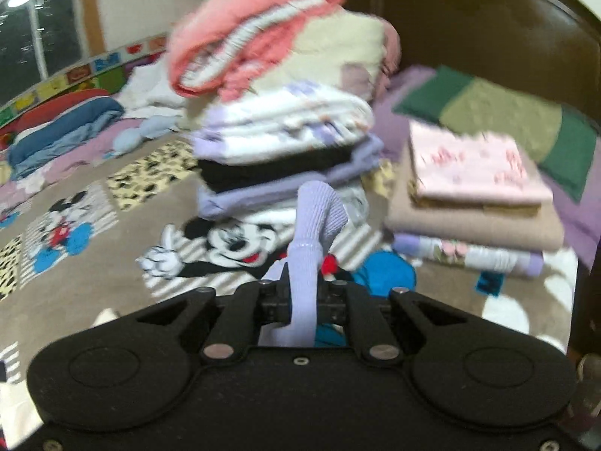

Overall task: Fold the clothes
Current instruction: 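Lift the lavender sleeve cuff with the left gripper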

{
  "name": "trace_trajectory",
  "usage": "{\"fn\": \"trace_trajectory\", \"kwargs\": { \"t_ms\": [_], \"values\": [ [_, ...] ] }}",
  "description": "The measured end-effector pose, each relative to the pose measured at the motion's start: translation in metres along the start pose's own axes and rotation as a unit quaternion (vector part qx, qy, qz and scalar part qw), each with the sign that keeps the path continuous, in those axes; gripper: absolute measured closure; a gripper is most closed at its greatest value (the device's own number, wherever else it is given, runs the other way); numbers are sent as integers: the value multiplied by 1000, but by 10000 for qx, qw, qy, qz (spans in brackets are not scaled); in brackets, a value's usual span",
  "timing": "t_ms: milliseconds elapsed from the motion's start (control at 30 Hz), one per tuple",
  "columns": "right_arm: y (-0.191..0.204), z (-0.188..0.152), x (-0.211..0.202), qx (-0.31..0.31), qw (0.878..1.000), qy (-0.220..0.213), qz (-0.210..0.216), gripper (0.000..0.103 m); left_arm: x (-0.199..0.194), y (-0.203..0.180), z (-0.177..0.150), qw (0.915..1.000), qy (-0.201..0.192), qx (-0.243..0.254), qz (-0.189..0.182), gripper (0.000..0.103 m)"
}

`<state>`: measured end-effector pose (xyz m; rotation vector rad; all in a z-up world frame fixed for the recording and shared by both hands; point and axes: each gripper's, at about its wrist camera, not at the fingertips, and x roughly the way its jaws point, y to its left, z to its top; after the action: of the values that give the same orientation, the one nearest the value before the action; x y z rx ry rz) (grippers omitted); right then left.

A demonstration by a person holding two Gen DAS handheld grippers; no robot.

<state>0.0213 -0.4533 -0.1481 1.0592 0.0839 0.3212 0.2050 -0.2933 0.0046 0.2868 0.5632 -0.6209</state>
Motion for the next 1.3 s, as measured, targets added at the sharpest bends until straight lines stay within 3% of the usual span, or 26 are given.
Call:
{"fn": "trace_trajectory", "kwargs": {
  "t_ms": [100,167,233,333,433,633,867,1300],
  "values": [
    [34,-31,31,-1227,9882,877,-280,28,-23,20,0,9994,-211,-276,47,99],
    [47,-59,49,-1936,9690,1450,-504,28,-38,32,-5,9986,-320,-411,112,99],
    [61,-87,67,-2625,9411,2006,-721,28,-52,43,-12,9977,-383,-525,166,99],
    [68,-118,79,-3257,9091,2437,-899,29,-71,59,-22,9961,-478,-696,248,99],
    [74,-138,85,-3683,8858,2639,-1005,30,-89,74,-33,9937,-573,-888,364,99],
    [76,-149,87,-3866,8767,2594,-1215,34,-120,103,-54,9889,-736,-1183,522,99],
    [79,-166,88,-4380,8489,2595,-1419,34,-151,141,-77,9812,-863,-1589,680,99],
    [86,-177,87,-4769,8273,2531,-1553,35,-176,205,-131,9673,-878,-2175,967,99]
  ]
}}
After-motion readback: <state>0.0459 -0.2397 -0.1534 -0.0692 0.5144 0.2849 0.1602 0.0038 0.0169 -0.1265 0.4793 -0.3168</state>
